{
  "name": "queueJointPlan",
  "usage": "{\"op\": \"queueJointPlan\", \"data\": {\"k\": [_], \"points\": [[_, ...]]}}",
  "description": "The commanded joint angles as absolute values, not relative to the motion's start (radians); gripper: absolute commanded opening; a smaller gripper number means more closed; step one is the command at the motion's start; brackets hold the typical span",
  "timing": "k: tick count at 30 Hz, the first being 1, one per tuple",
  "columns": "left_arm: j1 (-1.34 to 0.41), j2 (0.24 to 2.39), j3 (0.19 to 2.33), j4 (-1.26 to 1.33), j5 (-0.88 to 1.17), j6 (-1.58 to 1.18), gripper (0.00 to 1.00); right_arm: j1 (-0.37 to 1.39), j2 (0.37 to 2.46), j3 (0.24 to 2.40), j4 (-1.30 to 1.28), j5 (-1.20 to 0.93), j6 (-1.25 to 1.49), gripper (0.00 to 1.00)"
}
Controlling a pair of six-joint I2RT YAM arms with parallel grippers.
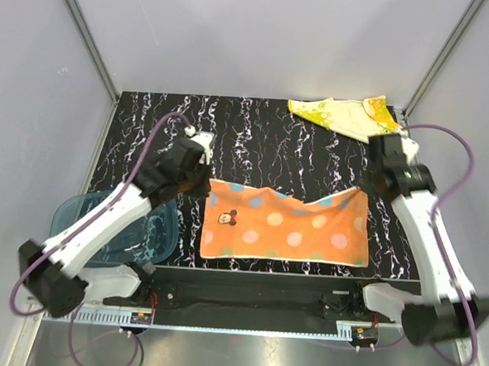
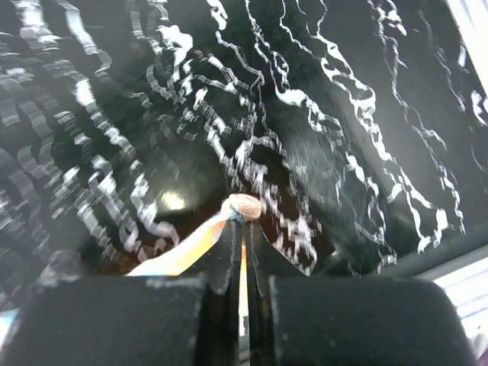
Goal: Roll the towels
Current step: Flatten the towel
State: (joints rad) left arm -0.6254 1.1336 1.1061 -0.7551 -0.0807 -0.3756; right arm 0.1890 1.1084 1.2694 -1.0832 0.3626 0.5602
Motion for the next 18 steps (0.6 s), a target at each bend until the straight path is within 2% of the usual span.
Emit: {"op": "queueJointPlan", "data": {"k": [1,9,10,11,12,13,14,16,18], "points": [[-0.586,1.291,1.170,-0.709,-0.057,-0.387,0.00,0.149,1.294,1.316,-0.950,0.407,0.508,0.00],[-0.402,1.618,1.265,-0.624,0.049,-0.365,0.00,0.054,1.747,1.477,-0.815,0.287,0.491,0.00],[-0.396,1.653,1.319,-0.641,0.052,-0.347,0.05,0.051,1.790,1.530,-0.827,0.282,0.491,0.03],[-0.388,1.687,1.344,-0.644,0.054,-0.335,0.19,0.046,1.865,1.558,-0.844,0.278,0.491,0.14],[-0.387,1.750,1.370,-0.652,0.051,-0.322,0.32,0.037,1.899,1.583,-0.851,0.270,0.494,0.34],[-0.384,1.776,1.397,-0.675,0.042,-0.313,0.52,0.035,1.925,1.607,-0.859,0.265,0.492,0.72],[-0.376,1.802,1.440,-0.689,0.031,-0.307,0.60,0.035,1.957,1.646,-0.867,0.281,0.495,0.83],[-0.371,1.830,1.465,-0.713,0.015,-0.304,0.72,0.029,1.965,1.672,-0.887,0.299,0.494,0.98],[-0.371,1.792,1.436,-0.704,-0.021,-0.313,0.82,0.026,1.930,1.667,-0.873,0.325,0.488,1.00]]}}
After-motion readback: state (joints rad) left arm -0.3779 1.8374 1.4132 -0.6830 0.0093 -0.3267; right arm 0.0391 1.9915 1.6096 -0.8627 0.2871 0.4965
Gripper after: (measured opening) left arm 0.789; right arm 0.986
